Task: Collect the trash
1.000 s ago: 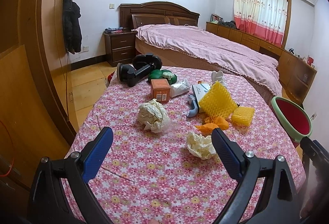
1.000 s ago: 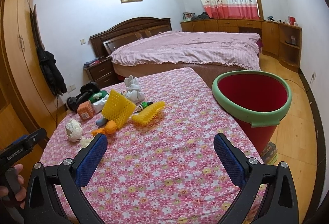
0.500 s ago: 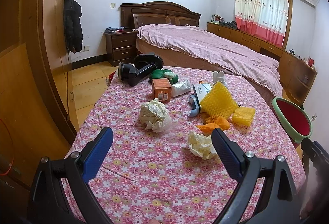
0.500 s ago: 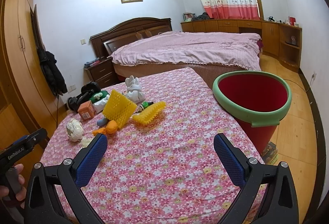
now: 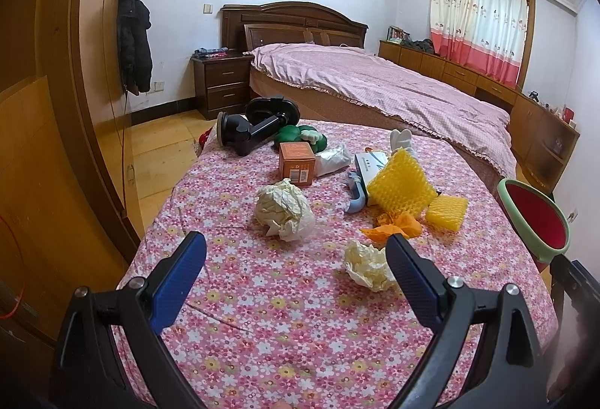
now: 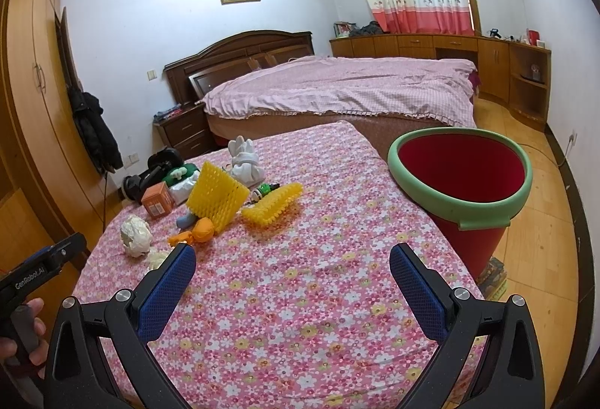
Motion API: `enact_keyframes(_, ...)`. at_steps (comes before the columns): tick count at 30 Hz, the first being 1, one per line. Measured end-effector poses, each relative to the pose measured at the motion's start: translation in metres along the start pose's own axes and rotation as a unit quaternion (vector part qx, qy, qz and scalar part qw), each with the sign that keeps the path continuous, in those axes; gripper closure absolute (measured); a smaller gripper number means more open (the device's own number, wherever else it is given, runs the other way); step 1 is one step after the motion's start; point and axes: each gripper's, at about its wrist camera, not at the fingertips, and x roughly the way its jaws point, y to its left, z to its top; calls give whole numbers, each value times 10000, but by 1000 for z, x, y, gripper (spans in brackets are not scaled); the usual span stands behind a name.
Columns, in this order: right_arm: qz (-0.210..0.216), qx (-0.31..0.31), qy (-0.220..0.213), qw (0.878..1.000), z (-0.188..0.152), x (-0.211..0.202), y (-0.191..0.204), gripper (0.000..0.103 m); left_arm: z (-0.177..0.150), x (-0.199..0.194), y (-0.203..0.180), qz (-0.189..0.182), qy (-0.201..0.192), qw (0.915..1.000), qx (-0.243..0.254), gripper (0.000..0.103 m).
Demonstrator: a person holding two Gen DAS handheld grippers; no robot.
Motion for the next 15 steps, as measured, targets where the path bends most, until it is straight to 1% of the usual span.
enact_keyframes(15,5,-13,25,10000,-1,0,2,1,0,2,2,14,-5,10000,-64,7)
